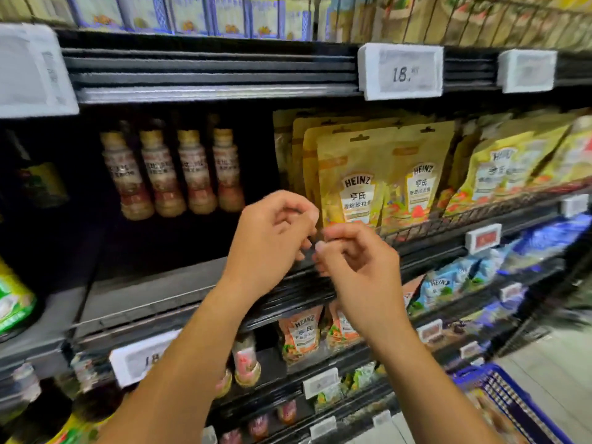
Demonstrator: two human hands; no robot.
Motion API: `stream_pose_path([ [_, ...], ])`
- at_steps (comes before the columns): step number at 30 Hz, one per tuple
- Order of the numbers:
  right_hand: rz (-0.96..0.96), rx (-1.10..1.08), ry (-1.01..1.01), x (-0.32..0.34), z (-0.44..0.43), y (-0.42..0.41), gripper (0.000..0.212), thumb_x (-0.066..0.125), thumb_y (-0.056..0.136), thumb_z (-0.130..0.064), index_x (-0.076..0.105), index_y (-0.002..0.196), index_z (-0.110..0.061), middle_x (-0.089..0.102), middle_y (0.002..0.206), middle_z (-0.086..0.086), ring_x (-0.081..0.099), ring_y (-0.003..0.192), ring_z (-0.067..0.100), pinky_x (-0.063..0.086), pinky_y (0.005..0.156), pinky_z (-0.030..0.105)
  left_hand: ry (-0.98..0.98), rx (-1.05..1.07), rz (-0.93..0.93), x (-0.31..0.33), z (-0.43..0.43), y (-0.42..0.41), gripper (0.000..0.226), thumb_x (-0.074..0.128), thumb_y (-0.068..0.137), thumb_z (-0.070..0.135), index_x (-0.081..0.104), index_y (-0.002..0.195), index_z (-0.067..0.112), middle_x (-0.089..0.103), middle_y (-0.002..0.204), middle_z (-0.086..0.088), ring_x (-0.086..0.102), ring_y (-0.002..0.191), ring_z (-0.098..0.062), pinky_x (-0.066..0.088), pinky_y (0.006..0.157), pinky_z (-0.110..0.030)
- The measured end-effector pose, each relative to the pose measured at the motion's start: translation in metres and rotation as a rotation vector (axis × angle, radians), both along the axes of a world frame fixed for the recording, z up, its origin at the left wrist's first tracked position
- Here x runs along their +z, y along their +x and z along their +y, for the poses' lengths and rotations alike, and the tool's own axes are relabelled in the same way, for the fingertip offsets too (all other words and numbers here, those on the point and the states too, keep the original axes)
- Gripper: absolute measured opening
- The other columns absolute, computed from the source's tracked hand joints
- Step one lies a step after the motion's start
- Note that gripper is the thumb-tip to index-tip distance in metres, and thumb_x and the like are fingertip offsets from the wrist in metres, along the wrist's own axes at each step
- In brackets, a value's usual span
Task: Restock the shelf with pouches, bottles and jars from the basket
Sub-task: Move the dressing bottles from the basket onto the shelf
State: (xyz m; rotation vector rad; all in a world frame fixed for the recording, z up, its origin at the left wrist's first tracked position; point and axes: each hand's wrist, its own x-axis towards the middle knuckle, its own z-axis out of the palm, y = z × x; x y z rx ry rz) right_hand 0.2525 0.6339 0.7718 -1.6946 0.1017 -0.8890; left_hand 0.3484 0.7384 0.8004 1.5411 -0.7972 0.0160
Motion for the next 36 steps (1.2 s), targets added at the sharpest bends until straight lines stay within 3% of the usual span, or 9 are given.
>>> stream_pose_path([
  [4, 0.048, -0.035, 0.0, -0.016, -0.03, -0.044, 0.012, 0.068, 0.086, -0.024, 0.068, 0.094, -0.033, 0.071, 0.078, 0.003, 0.068, 0.076, 0.022, 0.058, 0.069, 0.028, -0.035, -0.088, 0.081, -0.018, -0.032, -0.037, 0.011, 0.067, 0.089, 0.017, 0.068, 0.081, 0.024, 0.066, 0.068, -0.009, 0.064, 0.055, -0.012, 0.049, 0.049, -0.021],
  [10, 0.085, -0.177, 0.08, -0.042, -0.091, -0.122, 0.016, 0.068, 0.079, -0.039, 0.069, 0.094, -0.032, 0.067, 0.072, 0.009, 0.065, 0.073, 0.035, 0.057, 0.073, 0.047, 0.024, -0.225, 0.236, -0.047, -0.098, -0.098, 0.014, 0.065, 0.094, 0.009, 0.069, 0.085, 0.019, 0.069, 0.07, -0.007, 0.064, 0.057, -0.012, 0.051, 0.049, -0.022],
  [14, 0.122, -0.279, 0.13, -0.062, -0.134, -0.178, 0.015, 0.069, 0.078, -0.038, 0.069, 0.093, -0.033, 0.065, 0.073, 0.012, 0.062, 0.07, 0.034, 0.055, 0.068, 0.04, 0.095, -0.319, 0.297, -0.068, -0.147, -0.141, 0.016, 0.065, 0.094, 0.013, 0.07, 0.084, 0.025, 0.07, 0.074, -0.007, 0.066, 0.064, -0.015, 0.053, 0.055, -0.024],
  [17, 0.15, -0.364, 0.169, -0.077, -0.163, -0.22, 0.014, 0.068, 0.078, -0.037, 0.069, 0.091, -0.034, 0.067, 0.072, 0.01, 0.061, 0.066, 0.029, 0.056, 0.067, 0.041, 0.146, -0.395, 0.354, -0.085, -0.186, -0.175, 0.011, 0.065, 0.093, 0.009, 0.07, 0.087, 0.017, 0.069, 0.072, -0.007, 0.064, 0.062, -0.014, 0.054, 0.053, -0.024],
  [20, 0.169, -0.475, 0.224, -0.089, -0.185, -0.261, 0.014, 0.067, 0.076, -0.038, 0.07, 0.089, -0.036, 0.066, 0.068, 0.008, 0.06, 0.062, 0.015, 0.054, 0.065, 0.028, 0.211, -0.489, 0.375, -0.098, -0.222, -0.208, 0.006, 0.064, 0.093, 0.006, 0.068, 0.09, 0.01, 0.069, 0.071, -0.008, 0.063, 0.06, -0.013, 0.053, 0.052, -0.024],
  [22, 0.176, -0.54, 0.278, -0.096, -0.197, -0.286, 0.015, 0.068, 0.074, -0.037, 0.07, 0.088, -0.035, 0.062, 0.065, 0.011, 0.057, 0.061, 0.016, 0.05, 0.065, 0.03, 0.238, -0.551, 0.398, -0.105, -0.244, -0.228, 0.006, 0.063, 0.093, 0.003, 0.067, 0.09, 0.007, 0.068, 0.068, -0.005, 0.061, 0.059, -0.014, 0.052, 0.052, -0.024],
  [28, 0.154, -0.754, 0.415, -0.114, -0.227, -0.348, 0.022, 0.073, 0.081, -0.012, 0.071, 0.084, -0.034, 0.064, 0.063, -0.008, 0.059, 0.065, 0.012, 0.052, 0.069, 0.03, 0.348, -0.739, 0.436, -0.124, -0.303, -0.279, 0.007, 0.062, 0.092, -0.001, 0.066, 0.09, 0.004, 0.067, 0.067, -0.004, 0.06, 0.058, -0.012, 0.05, 0.05, -0.02],
  [31, 0.153, -0.836, 0.46, -0.124, -0.241, -0.368, 0.042, 0.069, 0.089, 0.003, 0.072, 0.081, -0.039, 0.067, 0.067, -0.008, 0.061, 0.069, 0.013, 0.053, 0.071, 0.035, 0.394, -0.809, 0.429, -0.136, -0.333, -0.296, 0.013, 0.062, 0.092, 0.0, 0.067, 0.085, 0.01, 0.066, 0.067, -0.004, 0.06, 0.058, -0.012, 0.051, 0.049, -0.021],
  [36, 0.171, -0.936, 0.518, -0.138, -0.274, -0.386, 0.042, 0.066, 0.088, 0.006, 0.071, 0.081, -0.035, 0.068, 0.068, -0.007, 0.059, 0.067, 0.016, 0.053, 0.067, 0.031, 0.469, -0.905, 0.443, -0.159, -0.385, -0.309, 0.015, 0.063, 0.092, 0.0, 0.068, 0.086, 0.013, 0.068, 0.069, -0.004, 0.062, 0.06, -0.012, 0.051, 0.052, -0.021],
])
